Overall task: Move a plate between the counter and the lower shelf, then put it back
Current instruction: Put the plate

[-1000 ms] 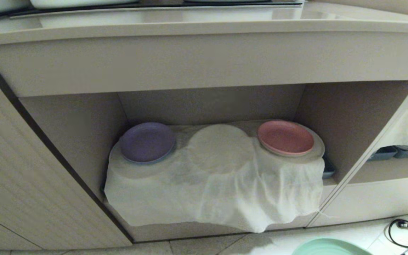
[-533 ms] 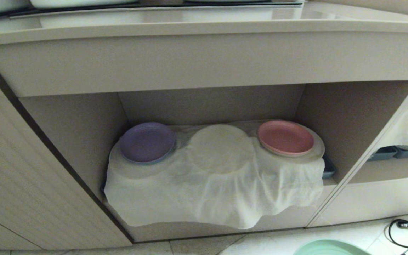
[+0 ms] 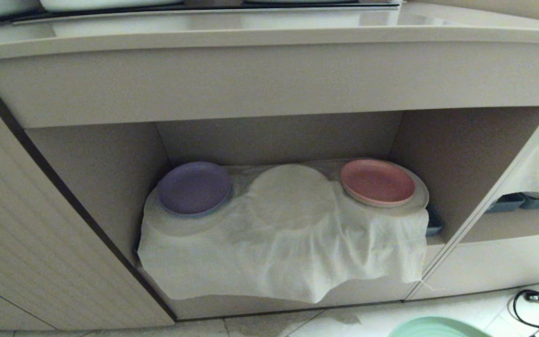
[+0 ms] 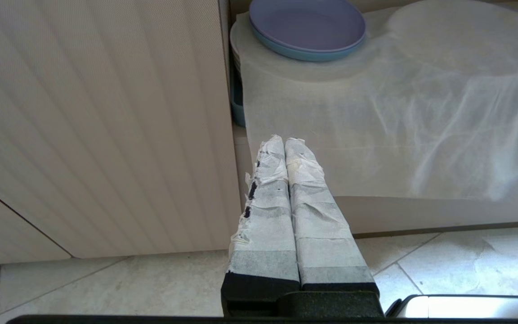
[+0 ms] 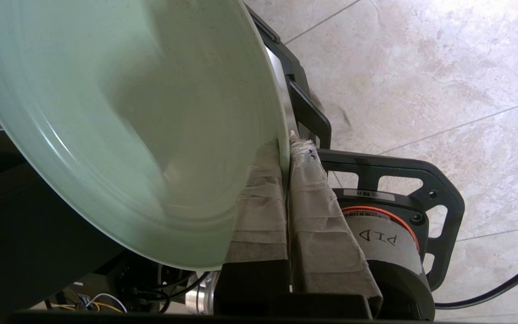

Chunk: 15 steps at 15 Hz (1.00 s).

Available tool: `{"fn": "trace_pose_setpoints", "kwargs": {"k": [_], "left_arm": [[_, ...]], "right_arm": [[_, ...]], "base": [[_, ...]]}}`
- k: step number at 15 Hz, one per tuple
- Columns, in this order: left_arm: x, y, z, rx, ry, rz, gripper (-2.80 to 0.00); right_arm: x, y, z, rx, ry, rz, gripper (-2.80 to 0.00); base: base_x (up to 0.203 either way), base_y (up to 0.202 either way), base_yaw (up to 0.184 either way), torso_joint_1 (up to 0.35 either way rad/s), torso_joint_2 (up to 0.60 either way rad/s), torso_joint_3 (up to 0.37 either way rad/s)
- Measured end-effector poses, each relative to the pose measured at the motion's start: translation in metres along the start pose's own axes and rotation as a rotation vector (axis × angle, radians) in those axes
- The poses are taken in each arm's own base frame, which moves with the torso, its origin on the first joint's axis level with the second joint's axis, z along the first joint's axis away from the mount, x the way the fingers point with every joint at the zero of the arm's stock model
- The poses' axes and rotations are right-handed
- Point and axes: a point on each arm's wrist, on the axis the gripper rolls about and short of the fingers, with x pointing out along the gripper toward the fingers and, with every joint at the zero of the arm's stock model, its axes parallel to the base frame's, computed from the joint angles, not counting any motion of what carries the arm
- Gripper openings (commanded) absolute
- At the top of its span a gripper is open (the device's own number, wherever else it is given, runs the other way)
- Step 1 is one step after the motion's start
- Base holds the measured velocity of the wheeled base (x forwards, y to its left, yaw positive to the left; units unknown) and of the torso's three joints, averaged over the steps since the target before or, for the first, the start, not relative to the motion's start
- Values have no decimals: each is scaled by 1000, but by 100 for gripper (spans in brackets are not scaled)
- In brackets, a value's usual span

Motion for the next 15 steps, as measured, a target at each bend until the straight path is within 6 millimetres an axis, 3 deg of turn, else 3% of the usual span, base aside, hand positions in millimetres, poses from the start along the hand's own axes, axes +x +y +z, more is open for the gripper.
{"fn": "trace_pose_setpoints", "kwargs": {"k": [15], "left_arm": [[0, 0, 0, 0, 0, 0, -280]], "right_arm": [[-6, 3, 5, 6, -33, 32, -280]], "base": [[0, 0, 0, 0, 0, 0]]}}
